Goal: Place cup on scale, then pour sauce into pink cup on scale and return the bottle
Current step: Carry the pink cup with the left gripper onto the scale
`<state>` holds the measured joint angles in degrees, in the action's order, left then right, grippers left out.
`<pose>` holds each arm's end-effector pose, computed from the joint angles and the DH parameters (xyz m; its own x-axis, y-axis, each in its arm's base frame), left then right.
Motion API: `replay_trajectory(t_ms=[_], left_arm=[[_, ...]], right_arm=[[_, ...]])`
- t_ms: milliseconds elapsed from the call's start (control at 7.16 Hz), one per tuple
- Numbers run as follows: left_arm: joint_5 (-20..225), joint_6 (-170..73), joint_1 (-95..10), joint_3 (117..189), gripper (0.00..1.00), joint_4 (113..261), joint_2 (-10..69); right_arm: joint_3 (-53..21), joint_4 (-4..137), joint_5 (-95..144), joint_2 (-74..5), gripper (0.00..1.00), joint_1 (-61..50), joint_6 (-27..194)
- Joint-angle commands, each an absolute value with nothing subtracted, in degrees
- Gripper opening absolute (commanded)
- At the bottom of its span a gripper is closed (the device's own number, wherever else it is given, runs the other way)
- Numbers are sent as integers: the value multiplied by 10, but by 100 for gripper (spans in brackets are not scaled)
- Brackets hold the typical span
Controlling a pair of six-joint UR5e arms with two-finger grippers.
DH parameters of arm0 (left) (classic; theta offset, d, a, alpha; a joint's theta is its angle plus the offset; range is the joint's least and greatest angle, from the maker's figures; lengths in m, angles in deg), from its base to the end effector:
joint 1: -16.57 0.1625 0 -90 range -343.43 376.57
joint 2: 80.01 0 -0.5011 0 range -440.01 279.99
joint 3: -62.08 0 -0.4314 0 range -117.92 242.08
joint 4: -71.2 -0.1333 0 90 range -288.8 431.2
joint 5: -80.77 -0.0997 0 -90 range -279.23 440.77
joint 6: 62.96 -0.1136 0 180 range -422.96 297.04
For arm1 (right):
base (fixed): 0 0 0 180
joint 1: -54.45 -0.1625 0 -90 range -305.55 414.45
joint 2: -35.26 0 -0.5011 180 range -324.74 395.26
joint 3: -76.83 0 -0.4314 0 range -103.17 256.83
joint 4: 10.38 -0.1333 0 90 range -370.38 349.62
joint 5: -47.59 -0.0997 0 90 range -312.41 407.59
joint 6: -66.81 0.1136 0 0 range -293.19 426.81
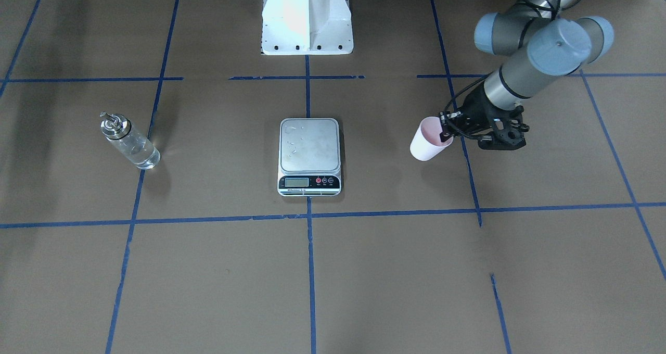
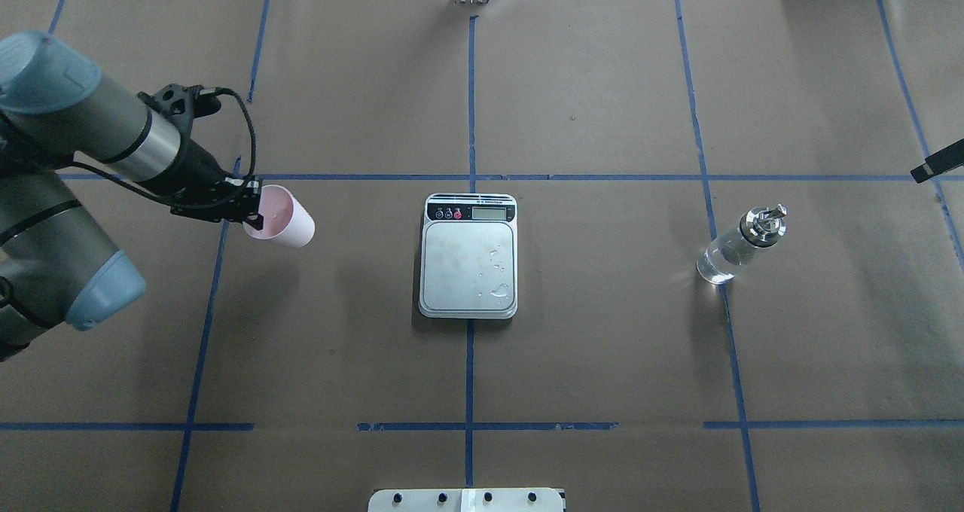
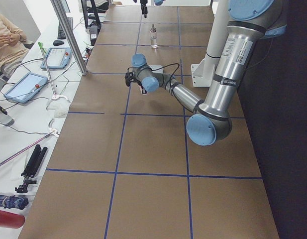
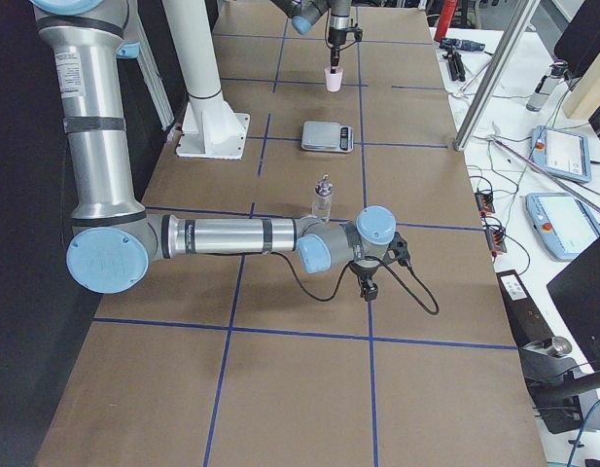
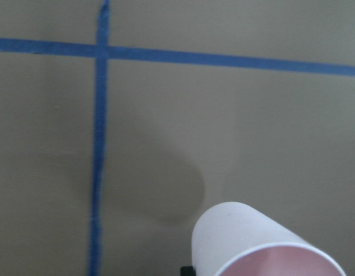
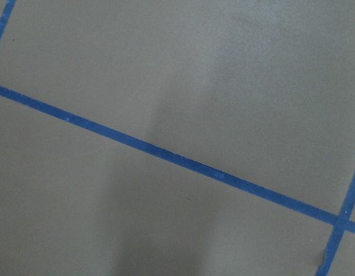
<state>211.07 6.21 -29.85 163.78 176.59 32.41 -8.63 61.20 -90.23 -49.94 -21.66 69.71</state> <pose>0.4247 -0.5330 0.3642 0.4942 -0.1260 -0.8602 0.0403 0.9917 -0.1221 -0.0945 -0.5867 0.7002 0.6056 -0.3446 0.7173 0.1970 0.9383 0.2844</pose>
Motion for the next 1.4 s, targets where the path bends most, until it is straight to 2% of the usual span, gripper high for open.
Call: replay_trajectory(t_ms=[0, 279, 419, 1117, 1256], left_arm=[[2056, 190, -228, 1634, 0, 1718, 432], [1988, 210, -171, 1617, 0, 1688, 494], [1958, 210, -151, 1586, 0, 1690, 508], [1937, 207, -137, 1559, 1, 1692, 531], [1937, 206, -137, 1547, 30, 1695, 531]], right_arm=[[-90, 602, -904, -499, 100, -205, 713], [-84, 568, -916, -499, 100, -200, 729], [-80, 553, -915, -502, 100, -197, 734], [-68, 542, -915, -500, 100, -196, 735], [-68, 541, -915, -500, 100, -196, 735]])
